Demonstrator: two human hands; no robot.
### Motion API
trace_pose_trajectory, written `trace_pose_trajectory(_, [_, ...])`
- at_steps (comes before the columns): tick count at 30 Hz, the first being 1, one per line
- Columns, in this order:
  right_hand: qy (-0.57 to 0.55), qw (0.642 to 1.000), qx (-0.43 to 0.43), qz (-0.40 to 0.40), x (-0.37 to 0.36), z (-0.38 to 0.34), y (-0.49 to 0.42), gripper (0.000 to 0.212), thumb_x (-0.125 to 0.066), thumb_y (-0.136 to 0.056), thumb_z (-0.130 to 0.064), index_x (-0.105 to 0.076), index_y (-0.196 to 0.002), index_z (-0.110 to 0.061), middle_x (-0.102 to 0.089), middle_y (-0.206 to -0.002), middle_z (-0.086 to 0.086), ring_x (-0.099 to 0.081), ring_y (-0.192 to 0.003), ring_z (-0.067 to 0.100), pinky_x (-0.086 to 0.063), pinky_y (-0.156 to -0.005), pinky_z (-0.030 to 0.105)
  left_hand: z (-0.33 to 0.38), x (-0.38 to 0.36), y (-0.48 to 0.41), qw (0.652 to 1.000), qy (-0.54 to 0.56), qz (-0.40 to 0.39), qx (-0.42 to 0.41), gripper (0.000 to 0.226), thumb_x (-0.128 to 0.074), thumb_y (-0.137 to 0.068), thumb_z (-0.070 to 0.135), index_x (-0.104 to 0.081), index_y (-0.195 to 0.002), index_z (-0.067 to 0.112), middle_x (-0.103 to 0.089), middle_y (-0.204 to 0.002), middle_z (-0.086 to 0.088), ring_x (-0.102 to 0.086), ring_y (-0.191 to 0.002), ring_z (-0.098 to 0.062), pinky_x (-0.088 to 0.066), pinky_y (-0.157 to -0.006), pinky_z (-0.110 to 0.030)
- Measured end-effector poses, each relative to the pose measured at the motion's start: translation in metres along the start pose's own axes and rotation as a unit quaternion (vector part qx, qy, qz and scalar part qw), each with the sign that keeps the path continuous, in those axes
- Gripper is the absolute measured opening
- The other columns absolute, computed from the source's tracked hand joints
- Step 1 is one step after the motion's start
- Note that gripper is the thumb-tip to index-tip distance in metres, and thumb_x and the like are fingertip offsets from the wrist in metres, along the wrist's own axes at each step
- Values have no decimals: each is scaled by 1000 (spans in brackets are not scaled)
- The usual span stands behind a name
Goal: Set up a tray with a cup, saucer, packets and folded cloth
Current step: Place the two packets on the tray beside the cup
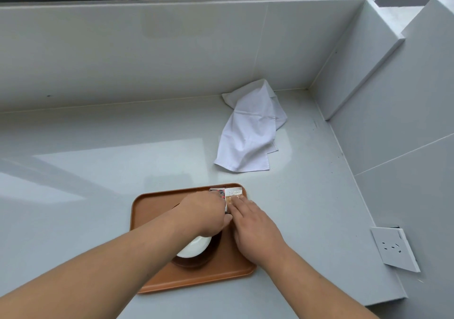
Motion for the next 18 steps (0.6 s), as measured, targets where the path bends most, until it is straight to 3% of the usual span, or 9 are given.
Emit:
trace_pose_trajectory(5, [19, 1000, 9, 6, 1, 1, -3, 58, -74, -77, -13, -66, -134, -4, -63, -140, 15, -61, -129, 32, -48, -108, 47, 0, -1, 2, 1000, 3, -4, -5, 56, -35, -103, 55, -63, -131, 16, -53, -146, -6, -54, -128, -22, -45, -103, -39])
trace_pose_trajectory(11, [5, 999, -5, -49, 0, 1, -9, 60, -49, -93, -17, -46, -151, -5, -41, -160, 16, -40, -147, 33, -30, -121, 47, 1, -7, 2, 1000, 0, -14, -3, 63, -37, -102, 57, -54, -145, 14, -37, -162, -11, -40, -144, -23, -39, -116, -41])
trace_pose_trajectory(18, [-4, 999, -16, -50, 1, -1, -12, 57, -48, -94, -14, -47, -150, -6, -43, -158, 17, -42, -145, 34, -33, -120, 44, -1, -2, -1, 1000, 15, -9, 6, 51, -38, -101, 48, -64, -131, 16, -47, -149, -11, -51, -127, -26, -46, -106, -40])
Point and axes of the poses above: each hand's wrist, its own y-axis away from the middle knuckle, its own x-axis out of the back of the hand, z = x × y, the point moved 3 cm from there along -y, towards the middle knuckle
